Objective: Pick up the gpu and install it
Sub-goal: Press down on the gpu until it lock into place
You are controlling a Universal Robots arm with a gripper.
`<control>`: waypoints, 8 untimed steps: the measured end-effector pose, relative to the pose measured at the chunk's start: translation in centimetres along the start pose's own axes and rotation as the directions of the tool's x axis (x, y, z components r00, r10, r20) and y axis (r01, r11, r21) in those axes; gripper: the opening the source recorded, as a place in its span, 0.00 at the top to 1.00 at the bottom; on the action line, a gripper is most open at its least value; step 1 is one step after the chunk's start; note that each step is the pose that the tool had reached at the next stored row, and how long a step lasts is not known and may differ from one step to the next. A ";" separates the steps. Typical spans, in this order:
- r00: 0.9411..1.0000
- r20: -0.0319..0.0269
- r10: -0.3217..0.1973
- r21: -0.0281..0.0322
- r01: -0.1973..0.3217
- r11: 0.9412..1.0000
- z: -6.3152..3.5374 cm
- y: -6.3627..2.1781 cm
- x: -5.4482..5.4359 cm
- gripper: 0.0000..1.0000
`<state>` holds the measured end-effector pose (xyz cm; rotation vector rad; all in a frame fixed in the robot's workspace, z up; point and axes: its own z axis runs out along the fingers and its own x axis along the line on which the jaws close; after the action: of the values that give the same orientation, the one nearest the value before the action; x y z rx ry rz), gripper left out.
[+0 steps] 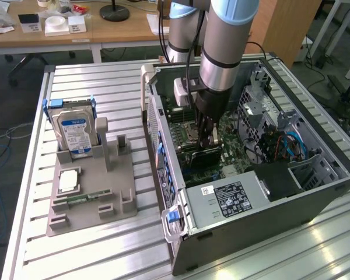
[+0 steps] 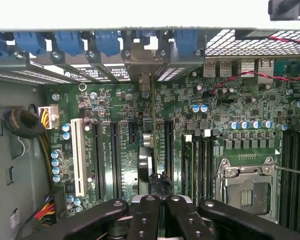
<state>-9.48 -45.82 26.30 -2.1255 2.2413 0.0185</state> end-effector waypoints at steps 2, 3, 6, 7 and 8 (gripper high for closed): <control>1.000 0.000 0.000 0.000 0.000 1.000 0.06 0.00 0.0 0.89; 1.000 0.000 0.000 0.000 0.000 1.000 0.06 0.00 0.0 0.89; 1.000 0.000 0.000 0.000 0.000 1.000 0.08 0.00 0.0 0.89; 1.000 0.000 0.000 0.000 0.000 1.000 0.13 0.00 0.0 0.89; 1.000 0.000 0.000 0.000 0.000 1.000 0.19 0.00 0.0 0.89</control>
<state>-9.48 -45.82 26.10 -2.1256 2.2412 0.0185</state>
